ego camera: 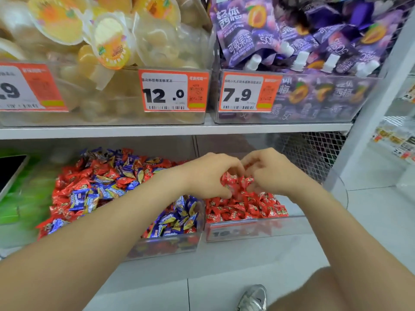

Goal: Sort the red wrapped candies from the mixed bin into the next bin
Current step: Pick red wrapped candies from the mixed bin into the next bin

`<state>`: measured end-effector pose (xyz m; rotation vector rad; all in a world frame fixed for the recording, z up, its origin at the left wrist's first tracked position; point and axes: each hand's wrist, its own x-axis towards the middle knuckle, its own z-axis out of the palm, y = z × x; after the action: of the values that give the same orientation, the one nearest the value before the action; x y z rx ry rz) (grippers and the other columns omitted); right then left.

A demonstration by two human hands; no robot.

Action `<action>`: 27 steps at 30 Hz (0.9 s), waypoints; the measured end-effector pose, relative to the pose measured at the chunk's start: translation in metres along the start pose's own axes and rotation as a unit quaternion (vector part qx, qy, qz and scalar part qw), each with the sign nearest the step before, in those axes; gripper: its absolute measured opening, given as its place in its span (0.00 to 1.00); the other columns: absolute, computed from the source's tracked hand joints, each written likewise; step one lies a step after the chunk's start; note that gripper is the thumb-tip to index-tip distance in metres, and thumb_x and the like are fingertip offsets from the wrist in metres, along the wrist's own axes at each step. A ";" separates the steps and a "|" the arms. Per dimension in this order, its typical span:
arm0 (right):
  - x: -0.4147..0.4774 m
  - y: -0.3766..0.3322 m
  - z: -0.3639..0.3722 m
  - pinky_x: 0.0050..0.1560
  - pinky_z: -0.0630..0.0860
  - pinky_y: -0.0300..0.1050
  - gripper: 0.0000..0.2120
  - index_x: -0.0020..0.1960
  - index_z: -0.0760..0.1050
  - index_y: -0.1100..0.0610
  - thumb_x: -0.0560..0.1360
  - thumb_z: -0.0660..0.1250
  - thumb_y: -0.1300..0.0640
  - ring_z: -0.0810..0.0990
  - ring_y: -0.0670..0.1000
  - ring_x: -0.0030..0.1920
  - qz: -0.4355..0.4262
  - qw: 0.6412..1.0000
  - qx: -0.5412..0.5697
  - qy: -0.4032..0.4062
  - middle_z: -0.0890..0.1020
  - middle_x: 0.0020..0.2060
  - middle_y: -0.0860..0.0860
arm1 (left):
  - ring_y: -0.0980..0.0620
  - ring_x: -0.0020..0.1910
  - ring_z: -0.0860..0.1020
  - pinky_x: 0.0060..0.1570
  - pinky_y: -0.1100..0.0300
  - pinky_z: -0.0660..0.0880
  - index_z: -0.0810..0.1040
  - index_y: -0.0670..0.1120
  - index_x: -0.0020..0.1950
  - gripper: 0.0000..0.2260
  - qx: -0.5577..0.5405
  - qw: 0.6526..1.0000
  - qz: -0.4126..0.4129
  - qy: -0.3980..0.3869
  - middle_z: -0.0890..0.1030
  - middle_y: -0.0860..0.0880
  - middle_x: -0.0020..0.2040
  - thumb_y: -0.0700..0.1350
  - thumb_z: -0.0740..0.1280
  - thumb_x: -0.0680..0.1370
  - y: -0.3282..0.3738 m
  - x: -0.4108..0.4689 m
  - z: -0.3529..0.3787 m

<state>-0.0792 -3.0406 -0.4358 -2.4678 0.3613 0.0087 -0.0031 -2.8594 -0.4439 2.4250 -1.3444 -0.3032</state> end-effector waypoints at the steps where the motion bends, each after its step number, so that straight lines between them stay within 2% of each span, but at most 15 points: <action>1: -0.001 -0.004 0.001 0.47 0.86 0.53 0.18 0.50 0.84 0.49 0.78 0.59 0.65 0.88 0.52 0.38 -0.007 1.000 -0.010 0.017 0.88 0.40 0.51 | 0.61 0.62 0.76 0.63 0.64 0.70 0.79 0.58 0.67 0.20 0.000 1.000 0.011 0.013 0.81 0.61 0.62 0.51 0.76 0.76 -0.001 -0.005 -0.003; 3: -0.004 -0.015 0.006 0.45 0.85 0.49 0.15 0.44 0.84 0.48 0.76 0.62 0.63 0.87 0.51 0.40 -0.030 0.998 -0.030 0.037 0.86 0.36 0.49 | 0.69 0.52 0.78 0.52 0.75 0.68 0.84 0.57 0.60 0.11 -0.045 0.995 0.025 0.081 0.84 0.62 0.52 0.47 0.72 0.79 -0.002 -0.023 -0.008; 5: -0.010 -0.031 0.016 0.41 0.81 0.42 0.12 0.42 0.84 0.49 0.77 0.63 0.60 0.85 0.49 0.38 -0.058 0.997 -0.039 0.033 0.85 0.33 0.47 | 0.64 0.47 0.80 0.47 0.72 0.71 0.85 0.55 0.54 0.09 -0.092 0.979 0.020 0.179 0.84 0.60 0.47 0.42 0.70 0.79 -0.007 -0.047 -0.009; 7: -0.018 -0.050 0.031 0.36 0.77 0.37 0.11 0.43 0.84 0.50 0.77 0.64 0.58 0.82 0.46 0.33 -0.099 0.994 -0.040 0.024 0.83 0.30 0.46 | 0.59 0.44 0.81 0.46 0.66 0.73 0.83 0.55 0.50 0.09 -0.101 0.966 -0.016 0.239 0.84 0.58 0.43 0.40 0.68 0.78 -0.019 -0.072 -0.011; 8: -0.022 -0.062 0.039 0.35 0.76 0.37 0.10 0.44 0.83 0.50 0.76 0.64 0.58 0.82 0.46 0.32 -0.124 0.991 -0.037 0.017 0.82 0.29 0.47 | 0.58 0.42 0.80 0.44 0.65 0.74 0.82 0.55 0.50 0.09 -0.091 0.967 -0.043 0.236 0.83 0.57 0.42 0.41 0.67 0.79 -0.028 -0.085 -0.013; 10: -0.027 -0.086 0.056 0.37 0.79 0.42 0.10 0.46 0.82 0.49 0.76 0.63 0.59 0.82 0.46 0.30 -0.178 0.984 -0.024 -0.022 0.83 0.29 0.48 | 0.57 0.42 0.80 0.44 0.61 0.76 0.79 0.57 0.53 0.06 -0.047 0.985 -0.094 0.140 0.81 0.56 0.45 0.46 0.67 0.81 -0.050 -0.107 -0.021; 12: -0.027 -0.108 0.076 0.38 0.79 0.43 0.11 0.49 0.81 0.49 0.77 0.63 0.61 0.79 0.45 0.29 -0.236 0.967 -0.033 -0.087 0.82 0.27 0.48 | 0.60 0.48 0.77 0.49 0.60 0.74 0.75 0.60 0.56 0.05 0.006 0.992 -0.123 0.041 0.77 0.56 0.50 0.50 0.67 0.82 -0.073 -0.129 -0.026; 14: -0.021 -0.127 0.098 0.41 0.76 0.43 0.12 0.52 0.83 0.51 0.77 0.62 0.62 0.77 0.43 0.31 -0.284 0.944 -0.085 -0.142 0.80 0.30 0.44 | 0.59 0.55 0.73 0.56 0.57 0.71 0.74 0.62 0.56 0.07 0.020 0.985 -0.170 0.036 0.75 0.54 0.53 0.51 0.67 0.81 -0.093 -0.147 -0.024; 15: -0.015 -0.134 0.110 0.45 0.77 0.44 0.13 0.54 0.83 0.52 0.78 0.62 0.62 0.77 0.43 0.35 -0.295 0.936 -0.115 -0.157 0.81 0.35 0.43 | 0.54 0.59 0.72 0.60 0.53 0.72 0.74 0.62 0.59 0.08 0.042 0.976 -0.209 0.050 0.74 0.52 0.56 0.52 0.66 0.81 -0.104 -0.154 -0.021; 17: 0.001 -0.146 0.130 0.50 0.81 0.49 0.13 0.56 0.83 0.52 0.77 0.62 0.60 0.81 0.52 0.45 -0.294 0.932 -0.155 -0.144 0.84 0.45 0.50 | 0.42 0.65 0.69 0.65 0.44 0.71 0.71 0.55 0.67 0.16 0.132 0.941 -0.308 0.047 0.70 0.46 0.64 0.56 0.64 0.81 -0.116 -0.161 -0.018; 20: 0.027 -0.159 0.151 0.48 0.81 0.53 0.13 0.57 0.81 0.53 0.77 0.62 0.60 0.83 0.62 0.49 -0.271 0.942 -0.182 -0.079 0.83 0.47 0.56 | 0.34 0.69 0.66 0.65 0.41 0.71 0.65 0.43 0.71 0.25 0.111 0.884 -0.452 0.045 0.64 0.38 0.68 0.58 0.64 0.81 -0.121 -0.164 -0.023; 22: 0.041 -0.166 0.163 0.46 0.82 0.55 0.10 0.55 0.79 0.55 0.75 0.62 0.59 0.83 0.64 0.47 -0.264 0.947 -0.179 -0.038 0.83 0.46 0.57 | 0.30 0.69 0.68 0.65 0.43 0.72 0.60 0.36 0.75 0.31 0.075 0.858 -0.506 0.037 0.62 0.34 0.70 0.56 0.64 0.82 -0.129 -0.164 -0.027; 24: 0.048 -0.175 0.176 0.46 0.83 0.57 0.12 0.55 0.78 0.56 0.73 0.63 0.59 0.82 0.64 0.46 -0.259 0.952 -0.163 -0.031 0.83 0.45 0.58 | 0.30 0.72 0.67 0.68 0.44 0.70 0.51 0.32 0.80 0.35 0.060 0.850 -0.523 -0.009 0.59 0.30 0.74 0.51 0.61 0.83 -0.139 -0.163 -0.031; 26: 0.051 -0.185 0.188 0.52 0.83 0.56 0.21 0.64 0.76 0.55 0.71 0.65 0.58 0.82 0.62 0.51 -0.264 0.955 -0.123 -0.057 0.83 0.50 0.56 | 0.31 0.73 0.67 0.66 0.46 0.72 0.46 0.32 0.81 0.33 0.053 0.857 -0.510 -0.061 0.59 0.29 0.75 0.42 0.59 0.83 -0.151 -0.161 -0.039; 27: 0.052 -0.189 0.192 0.56 0.81 0.55 0.26 0.70 0.74 0.53 0.71 0.66 0.58 0.81 0.60 0.54 -0.264 0.955 -0.111 -0.072 0.83 0.51 0.55 | 0.33 0.69 0.71 0.59 0.50 0.76 0.46 0.33 0.82 0.32 0.053 0.863 -0.497 -0.078 0.62 0.30 0.73 0.37 0.58 0.82 -0.157 -0.160 -0.043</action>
<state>0.0359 -2.7954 -0.4815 -2.6886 -0.3880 0.0043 0.0495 -2.6382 -0.4648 3.0329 -0.0100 -0.6874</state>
